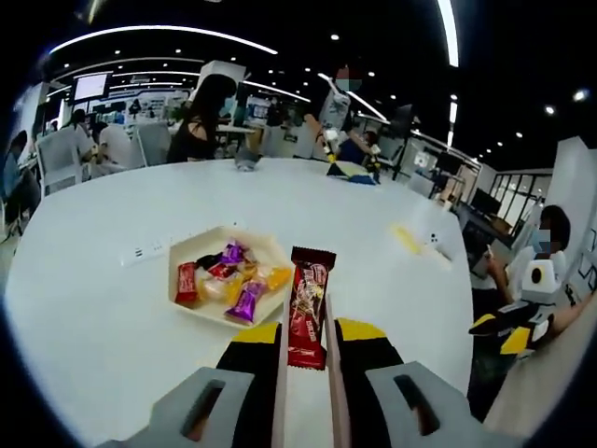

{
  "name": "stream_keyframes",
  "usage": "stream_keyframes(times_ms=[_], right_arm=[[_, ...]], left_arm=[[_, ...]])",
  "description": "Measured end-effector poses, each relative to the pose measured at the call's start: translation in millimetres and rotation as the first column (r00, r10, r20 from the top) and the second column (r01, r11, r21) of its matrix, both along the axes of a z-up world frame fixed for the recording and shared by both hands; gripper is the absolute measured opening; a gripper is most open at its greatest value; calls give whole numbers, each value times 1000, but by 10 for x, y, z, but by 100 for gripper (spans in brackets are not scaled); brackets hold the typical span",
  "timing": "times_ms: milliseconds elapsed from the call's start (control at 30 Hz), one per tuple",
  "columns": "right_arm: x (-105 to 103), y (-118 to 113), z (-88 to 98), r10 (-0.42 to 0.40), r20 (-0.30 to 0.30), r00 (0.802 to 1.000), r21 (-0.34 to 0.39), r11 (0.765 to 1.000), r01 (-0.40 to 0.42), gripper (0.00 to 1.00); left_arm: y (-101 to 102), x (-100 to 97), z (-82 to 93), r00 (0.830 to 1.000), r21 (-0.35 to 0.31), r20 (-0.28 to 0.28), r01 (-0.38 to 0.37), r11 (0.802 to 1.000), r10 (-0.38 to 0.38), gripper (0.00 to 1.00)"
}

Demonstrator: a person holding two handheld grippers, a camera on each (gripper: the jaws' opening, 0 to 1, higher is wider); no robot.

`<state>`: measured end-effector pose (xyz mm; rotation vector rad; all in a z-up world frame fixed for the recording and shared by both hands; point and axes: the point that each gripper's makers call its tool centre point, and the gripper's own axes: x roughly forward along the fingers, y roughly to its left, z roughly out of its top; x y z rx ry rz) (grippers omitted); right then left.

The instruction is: Place the target food into the container with the food tongs after gripping and lifting it, then release it inside without dropping or visibly crushing the food.

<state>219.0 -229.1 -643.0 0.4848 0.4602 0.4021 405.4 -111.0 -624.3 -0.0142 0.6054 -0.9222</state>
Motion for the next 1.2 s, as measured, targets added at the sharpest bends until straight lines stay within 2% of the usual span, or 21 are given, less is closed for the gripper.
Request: stream_keyframes(times_ms=[133, 200, 233, 300, 467, 533, 867, 1033, 1200], right_arm=[[-5, 0, -1, 4, -5, 1000, -3, 1000, -4, 43], [-23, -14, 0, 13, -20, 1000, -21, 1000, -13, 43], [-37, -24, 8, 18, -27, 999, -34, 999, -19, 43], [-52, -56, 22, 22, -34, 999, -59, 998, -24, 43], [-21, -160, 62, -30, -50, 998, -46, 999, 28, 43], [-11, -157, 57, -39, -62, 997, -44, 998, 37, 43], [51, -30, 76, -27, -73, 997, -64, 998, 22, 43], [123, -38, 129, -33, -40, 999, -83, 996, 30, 43], [126, -107, 113, -59, -32, 998, -77, 995, 56, 42]], left_arm=[[-33, 45, 11, 1000, 10, 8, 4, 1000, -4, 19], [-62, 33, -4, 1000, 50, -10, 19, 999, -19, 19], [-90, 21, 15, 999, 75, 12, 45, 996, -46, 19], [-132, 17, 57, 998, 80, 30, 53, 995, -56, 19], [-167, 28, 10, 997, 103, 30, 70, 992, -73, 19], [-156, 46, -47, 997, 104, 21, 67, 992, -69, 19], [-5, 233, -99, 1000, 87, -14, 3, 996, -1, 19], [18, 296, -149, 1000, 106, -19, 1, 994, 1, 19], [28, 395, -188, 1000, 122, -18, -3, 992, 5, 19]])
